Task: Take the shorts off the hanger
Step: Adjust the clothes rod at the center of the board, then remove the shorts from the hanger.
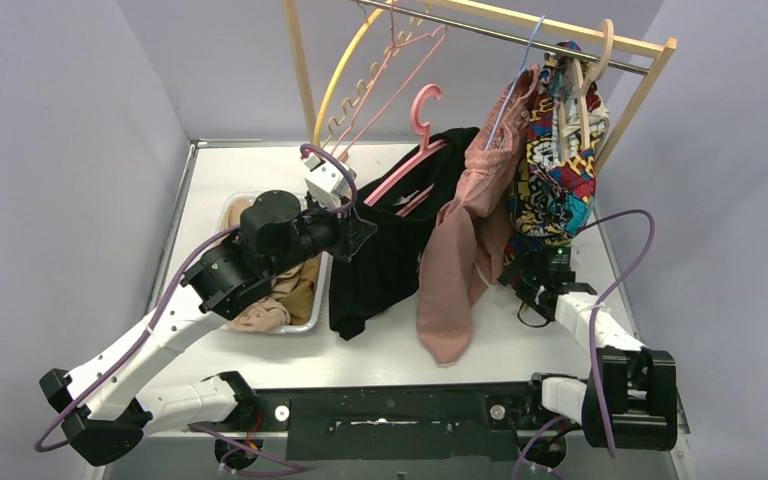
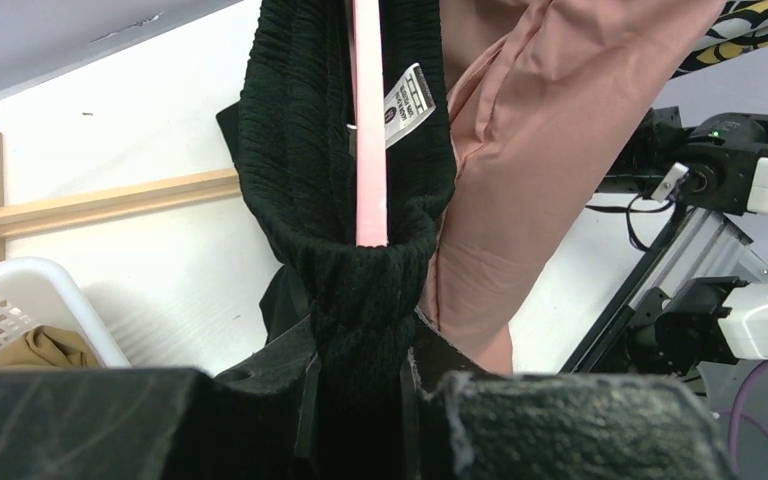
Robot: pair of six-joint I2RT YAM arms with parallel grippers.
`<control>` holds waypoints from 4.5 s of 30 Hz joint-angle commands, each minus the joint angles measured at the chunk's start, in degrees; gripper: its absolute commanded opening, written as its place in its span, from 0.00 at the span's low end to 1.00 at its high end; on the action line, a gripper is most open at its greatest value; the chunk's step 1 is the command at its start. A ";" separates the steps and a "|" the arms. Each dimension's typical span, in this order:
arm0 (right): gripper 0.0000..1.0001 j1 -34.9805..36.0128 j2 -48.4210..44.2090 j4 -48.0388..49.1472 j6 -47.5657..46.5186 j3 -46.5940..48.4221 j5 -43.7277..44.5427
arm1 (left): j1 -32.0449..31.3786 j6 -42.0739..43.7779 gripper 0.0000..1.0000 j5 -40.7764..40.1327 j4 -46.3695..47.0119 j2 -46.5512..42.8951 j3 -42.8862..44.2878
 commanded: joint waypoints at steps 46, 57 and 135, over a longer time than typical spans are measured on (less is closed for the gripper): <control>0.84 -12.65 13.21 11.15 -4.53 12.17 -17.68 | -0.99 -1.80 0.00 4.51 4.99 -1.08 -0.43; 0.95 -13.84 -7.54 -5.23 -6.89 5.04 -19.86 | -1.06 -1.33 0.00 2.26 5.81 -6.04 -6.23; 0.35 41.63 2.46 3.33 -17.40 41.50 -4.88 | -1.41 -8.86 0.00 9.37 12.42 -17.49 -22.07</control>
